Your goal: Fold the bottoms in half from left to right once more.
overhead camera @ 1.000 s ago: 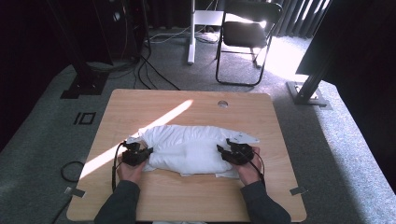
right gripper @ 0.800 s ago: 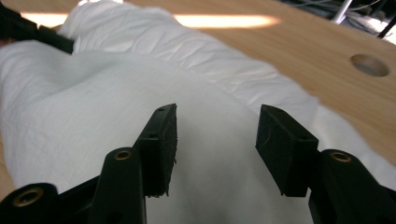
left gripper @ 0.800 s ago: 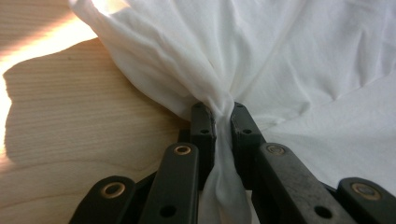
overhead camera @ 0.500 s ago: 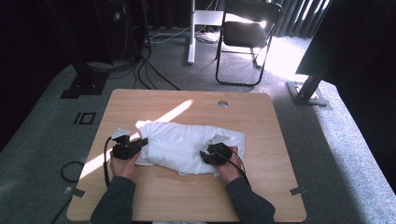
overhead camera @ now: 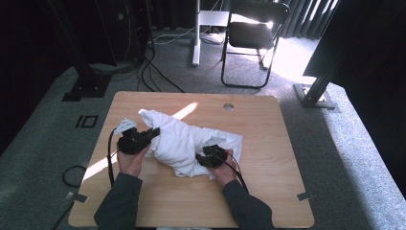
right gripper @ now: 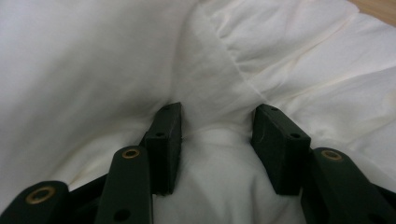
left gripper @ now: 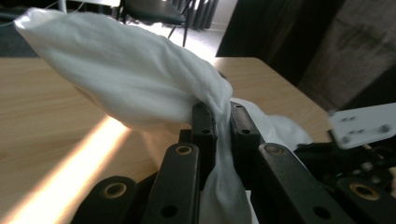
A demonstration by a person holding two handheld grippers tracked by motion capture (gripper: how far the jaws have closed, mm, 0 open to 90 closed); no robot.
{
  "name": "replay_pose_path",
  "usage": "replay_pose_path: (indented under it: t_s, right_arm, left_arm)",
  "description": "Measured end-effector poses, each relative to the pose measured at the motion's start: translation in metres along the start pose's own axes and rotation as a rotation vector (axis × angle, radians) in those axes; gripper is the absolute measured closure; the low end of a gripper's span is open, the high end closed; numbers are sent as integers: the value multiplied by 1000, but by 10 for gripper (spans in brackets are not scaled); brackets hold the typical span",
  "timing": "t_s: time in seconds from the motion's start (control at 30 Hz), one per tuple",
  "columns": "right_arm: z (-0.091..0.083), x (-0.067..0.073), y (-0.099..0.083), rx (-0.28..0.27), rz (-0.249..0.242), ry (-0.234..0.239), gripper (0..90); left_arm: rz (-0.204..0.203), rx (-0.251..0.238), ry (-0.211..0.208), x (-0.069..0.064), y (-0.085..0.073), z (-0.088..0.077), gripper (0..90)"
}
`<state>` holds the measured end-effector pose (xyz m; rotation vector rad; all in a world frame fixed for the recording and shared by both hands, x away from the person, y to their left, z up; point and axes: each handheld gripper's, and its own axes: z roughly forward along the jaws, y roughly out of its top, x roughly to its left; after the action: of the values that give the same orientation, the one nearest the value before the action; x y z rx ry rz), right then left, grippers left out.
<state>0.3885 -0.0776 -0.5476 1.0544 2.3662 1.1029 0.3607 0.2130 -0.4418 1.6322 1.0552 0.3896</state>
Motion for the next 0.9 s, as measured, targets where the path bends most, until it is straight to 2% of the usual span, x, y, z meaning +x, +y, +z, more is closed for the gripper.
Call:
replay_pose_path:
  t_s: [0.17,0.23,0.3,0.33,0.4,0.47,0.53,0.6,0.63,0.67,0.7,0.77,0.8,0.87,0.9]
  right_arm:
    - [18,24,11,-36,-12,55,530]
    - [24,35,17,-34,-33,88,529]
    - [28,41,21,-37,-56,142,528]
    - [27,42,22,-37,-61,163,523]
    - [19,41,23,-57,-59,175,489]
    - [2,35,22,-94,-25,196,433]
    - [-19,28,18,-154,-27,165,416]
    - [-35,19,10,-179,-26,95,417]
    - [-40,13,5,-162,-22,23,420]
    - [-40,9,3,-137,-14,-20,421]
    - [-37,4,0,-103,8,-37,418]
    - [-27,1,-6,-27,40,-13,420]
    - [-21,2,-9,-11,43,-7,435]
    - [-12,4,-12,-29,64,18,475]
    - [-10,3,-13,-41,85,51,495]
  left_arm:
    - [50,-8,-75,-22,11,12,846]
    - [71,5,-87,-28,10,20,846]
    - [84,20,-82,-32,8,24,845]
    - [89,26,-77,-32,7,25,846]
    - [88,26,-83,-31,4,24,845]
    - [84,27,-80,-28,3,23,845]
    - [78,25,-73,-26,4,21,845]
    - [79,31,-72,-26,4,20,845]
    - [84,33,-71,-27,4,20,845]
    - [86,34,-74,-28,4,20,845]
    - [88,34,-77,-30,4,21,845]
    - [97,34,-86,-35,5,24,845]
    - [104,38,-91,-38,6,26,845]
    - [120,48,-100,-44,8,31,845]
    - [129,54,-106,-48,9,34,845]
